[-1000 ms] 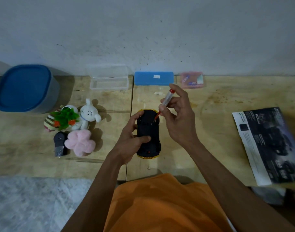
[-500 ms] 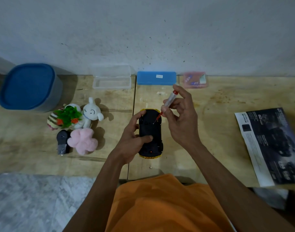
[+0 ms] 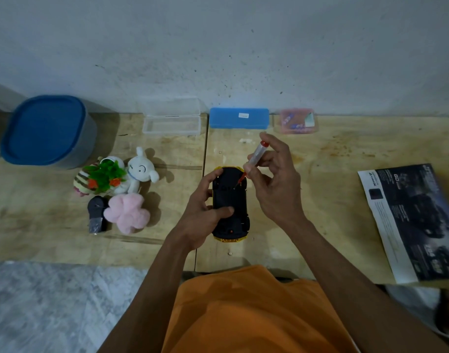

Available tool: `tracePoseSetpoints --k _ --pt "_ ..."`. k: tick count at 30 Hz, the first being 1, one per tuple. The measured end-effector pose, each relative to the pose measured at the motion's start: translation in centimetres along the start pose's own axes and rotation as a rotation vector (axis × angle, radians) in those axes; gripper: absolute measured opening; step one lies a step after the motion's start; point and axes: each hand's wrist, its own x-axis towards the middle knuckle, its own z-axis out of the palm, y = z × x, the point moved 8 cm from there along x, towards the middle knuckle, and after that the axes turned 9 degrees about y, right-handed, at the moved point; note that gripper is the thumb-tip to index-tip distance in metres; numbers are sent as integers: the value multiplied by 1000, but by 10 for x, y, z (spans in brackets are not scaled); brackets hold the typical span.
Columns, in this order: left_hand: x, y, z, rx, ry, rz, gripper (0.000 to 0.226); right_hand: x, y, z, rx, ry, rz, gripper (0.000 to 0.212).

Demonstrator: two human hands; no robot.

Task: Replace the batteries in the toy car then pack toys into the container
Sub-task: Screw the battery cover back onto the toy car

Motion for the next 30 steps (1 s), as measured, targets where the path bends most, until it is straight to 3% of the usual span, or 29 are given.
tracePoseSetpoints --k 5,10,15,27,30 --pt "-1 -1 -1 2 4 6 86 0 -14 1 -4 -65 -125 54" --pt "-2 -3 -2 -7 0 3 86 2 -25 -3 -52 -21 -279 48" --pt "-3 -4 -4 -9 7 3 87 4 -30 -5 -44 35 -291 43" --pt "-8 -3 -8 3 8 23 85 -3 -36 3 -32 -9 -337 35" --pt "-9 -4 -8 9 12 24 85 -1 -38 0 -35 52 -363 34"
